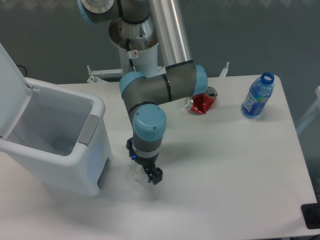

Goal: Pick up the paper ball

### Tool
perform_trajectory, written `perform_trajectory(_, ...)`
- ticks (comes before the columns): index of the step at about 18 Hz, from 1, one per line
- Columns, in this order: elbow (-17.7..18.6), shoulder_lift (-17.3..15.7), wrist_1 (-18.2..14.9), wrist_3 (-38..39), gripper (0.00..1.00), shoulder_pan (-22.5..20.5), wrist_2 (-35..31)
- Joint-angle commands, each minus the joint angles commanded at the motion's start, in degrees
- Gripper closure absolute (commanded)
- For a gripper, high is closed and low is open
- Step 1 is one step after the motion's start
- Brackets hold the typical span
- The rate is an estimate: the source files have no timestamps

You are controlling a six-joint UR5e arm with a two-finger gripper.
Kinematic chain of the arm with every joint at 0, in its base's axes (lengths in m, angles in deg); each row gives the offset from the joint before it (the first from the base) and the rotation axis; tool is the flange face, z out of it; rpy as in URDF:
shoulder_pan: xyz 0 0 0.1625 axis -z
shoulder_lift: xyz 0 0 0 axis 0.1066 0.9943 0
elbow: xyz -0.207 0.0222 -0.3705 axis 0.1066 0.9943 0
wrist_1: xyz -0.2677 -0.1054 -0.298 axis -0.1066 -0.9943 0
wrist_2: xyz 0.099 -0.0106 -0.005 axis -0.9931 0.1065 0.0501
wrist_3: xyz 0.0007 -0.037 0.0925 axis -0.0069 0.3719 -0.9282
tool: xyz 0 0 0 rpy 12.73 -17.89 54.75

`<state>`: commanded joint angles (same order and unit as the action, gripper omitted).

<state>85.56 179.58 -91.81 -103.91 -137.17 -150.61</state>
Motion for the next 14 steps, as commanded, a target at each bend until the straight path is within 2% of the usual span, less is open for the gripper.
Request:
perform_trajectory(8, -2.46, 0.44, 0.0, -0.7, 0.0, -0.09, 0.44)
perform_trajectory(14, -2.02, 0.88, -0.09, -0.7, 0.0, -0.79, 0.09)
